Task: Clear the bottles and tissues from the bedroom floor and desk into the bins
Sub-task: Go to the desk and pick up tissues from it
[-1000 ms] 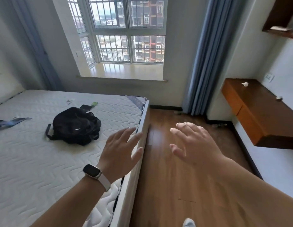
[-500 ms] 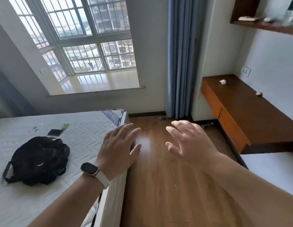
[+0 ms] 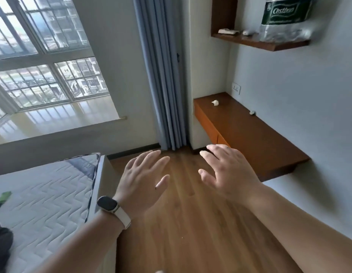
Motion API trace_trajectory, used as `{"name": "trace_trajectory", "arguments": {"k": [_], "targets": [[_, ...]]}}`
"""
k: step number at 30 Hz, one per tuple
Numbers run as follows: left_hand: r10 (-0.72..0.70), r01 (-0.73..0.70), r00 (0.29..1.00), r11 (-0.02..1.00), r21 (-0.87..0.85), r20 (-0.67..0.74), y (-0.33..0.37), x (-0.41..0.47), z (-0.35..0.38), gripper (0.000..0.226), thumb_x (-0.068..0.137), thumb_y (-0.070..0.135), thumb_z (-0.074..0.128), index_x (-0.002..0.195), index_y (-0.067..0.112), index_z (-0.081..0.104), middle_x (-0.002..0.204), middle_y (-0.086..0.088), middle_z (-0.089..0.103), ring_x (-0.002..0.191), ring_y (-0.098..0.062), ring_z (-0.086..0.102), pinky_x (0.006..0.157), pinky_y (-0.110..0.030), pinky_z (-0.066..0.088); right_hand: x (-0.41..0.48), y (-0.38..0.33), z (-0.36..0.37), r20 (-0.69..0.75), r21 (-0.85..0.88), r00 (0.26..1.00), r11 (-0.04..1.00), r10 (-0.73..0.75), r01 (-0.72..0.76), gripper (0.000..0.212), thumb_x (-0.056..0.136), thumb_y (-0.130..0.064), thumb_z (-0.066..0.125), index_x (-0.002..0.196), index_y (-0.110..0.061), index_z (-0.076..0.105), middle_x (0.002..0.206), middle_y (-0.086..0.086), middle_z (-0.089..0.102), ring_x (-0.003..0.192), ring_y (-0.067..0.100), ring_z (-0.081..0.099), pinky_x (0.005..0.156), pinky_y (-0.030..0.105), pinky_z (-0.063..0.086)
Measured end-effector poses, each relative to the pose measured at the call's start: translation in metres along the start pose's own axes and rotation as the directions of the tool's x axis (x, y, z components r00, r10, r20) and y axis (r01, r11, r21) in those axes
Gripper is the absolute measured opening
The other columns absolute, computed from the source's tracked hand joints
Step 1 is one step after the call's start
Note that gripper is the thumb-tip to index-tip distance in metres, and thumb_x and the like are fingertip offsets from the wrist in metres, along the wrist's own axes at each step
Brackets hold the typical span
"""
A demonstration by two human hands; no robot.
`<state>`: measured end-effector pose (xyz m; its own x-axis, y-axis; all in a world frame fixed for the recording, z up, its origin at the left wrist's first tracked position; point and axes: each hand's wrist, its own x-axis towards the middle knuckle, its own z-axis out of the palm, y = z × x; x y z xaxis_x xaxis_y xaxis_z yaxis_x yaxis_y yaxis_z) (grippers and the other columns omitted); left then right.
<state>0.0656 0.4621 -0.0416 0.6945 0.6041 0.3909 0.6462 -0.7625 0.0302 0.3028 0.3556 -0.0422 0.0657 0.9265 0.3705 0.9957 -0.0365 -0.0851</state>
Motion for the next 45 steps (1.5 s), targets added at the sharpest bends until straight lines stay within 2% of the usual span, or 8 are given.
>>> {"name": "trace_trajectory", "arguments": {"k": [6, 12, 22, 31, 36, 41, 45], "targets": [[0.093, -0.093, 0.996, 0.995, -0.048, 0.012, -0.012, 0.057, 0.045, 0.049, 0.089, 0.048, 0.051, 0.133, 0.026, 0.056, 0.139, 0.002, 0.053, 0.131, -0.023, 0.047, 0.106, -0.043, 0.038, 0.02, 0.033, 0.013, 0.068, -0.057, 0.993, 0.994, 0.102, -0.098, 0.055, 0.091, -0.051, 0.037, 0.126, -0.015, 0.059, 0.129, 0.01, 0.058, 0.121, 0.028, 0.051, 0.098, 0.044, 0.044], [0.17, -0.167, 0.985, 0.981, -0.094, 0.018, -0.051, 0.128, 0.087, 0.049, 0.09, 0.049, 0.048, 0.132, 0.025, 0.057, 0.138, -0.001, 0.055, 0.13, -0.024, 0.048, 0.103, -0.047, 0.042, 0.081, 0.056, 0.035, 0.098, -0.129, 0.978, 0.977, 0.185, -0.172, 0.055, 0.092, -0.051, 0.036, 0.127, -0.015, 0.058, 0.129, 0.009, 0.057, 0.122, 0.027, 0.05, 0.099, 0.043, 0.044], [0.226, -0.224, 0.974, 0.961, -0.162, -0.004, -0.155, 0.255, 0.142, 0.048, 0.091, 0.05, 0.044, 0.13, 0.026, 0.058, 0.135, -0.001, 0.056, 0.128, -0.024, 0.05, 0.1, -0.045, 0.043, 0.222, 0.068, 0.081, 0.134, -0.212, 0.952, 0.946, 0.275, -0.244, 0.055, 0.095, -0.053, 0.032, 0.132, -0.019, 0.054, 0.135, 0.004, 0.054, 0.128, 0.023, 0.046, 0.103, 0.042, 0.042], [0.268, -0.266, 0.963, 0.94, -0.213, -0.022, -0.194, 0.321, 0.173, 0.048, 0.09, 0.048, 0.045, 0.13, 0.025, 0.057, 0.134, -0.003, 0.057, 0.126, -0.026, 0.051, 0.098, -0.046, 0.045, 0.286, 0.087, 0.101, 0.178, -0.278, 0.916, 0.912, 0.359, -0.303, 0.058, 0.095, -0.056, 0.025, 0.133, -0.021, 0.051, 0.137, 0.002, 0.052, 0.128, 0.022, 0.045, 0.103, 0.041, 0.041], [0.252, -0.243, 0.968, 0.944, -0.225, 0.013, -0.205, 0.356, 0.195, 0.043, 0.089, 0.042, 0.061, 0.128, 0.023, 0.058, 0.133, -0.005, 0.057, 0.126, -0.028, 0.052, 0.098, -0.048, 0.045, 0.316, 0.112, 0.123, 0.215, -0.281, 0.901, 0.908, 0.376, -0.312, 0.059, 0.095, -0.056, 0.024, 0.135, -0.021, 0.049, 0.139, 0.001, 0.05, 0.13, 0.021, 0.043, 0.104, 0.041, 0.039], [0.271, -0.254, 0.961, 0.946, -0.203, 0.062, -0.206, 0.404, 0.218, 0.048, 0.09, 0.048, 0.043, 0.129, 0.025, 0.057, 0.133, -0.003, 0.058, 0.126, -0.026, 0.052, 0.097, -0.046, 0.045, 0.35, 0.152, 0.149, 0.24, -0.267, 0.89, 0.908, 0.387, -0.323, 0.06, 0.094, -0.057, 0.023, 0.137, -0.022, 0.047, 0.141, 0.0, 0.048, 0.132, 0.02, 0.04, 0.105, 0.039, 0.037], [0.285, -0.262, 0.952, 0.947, -0.186, 0.108, -0.2, 0.463, 0.236, 0.049, 0.091, 0.05, 0.039, 0.131, 0.026, 0.055, 0.137, -0.003, 0.054, 0.13, -0.026, 0.048, 0.102, -0.046, 0.042, 0.384, 0.202, 0.162, 0.225, -0.245, 0.888, 0.905, 0.401, -0.347, 0.061, 0.095, -0.057, 0.022, 0.139, -0.022, 0.045, 0.142, 0.0, 0.046, 0.132, 0.02, 0.04, 0.105, 0.04, 0.037]]}}
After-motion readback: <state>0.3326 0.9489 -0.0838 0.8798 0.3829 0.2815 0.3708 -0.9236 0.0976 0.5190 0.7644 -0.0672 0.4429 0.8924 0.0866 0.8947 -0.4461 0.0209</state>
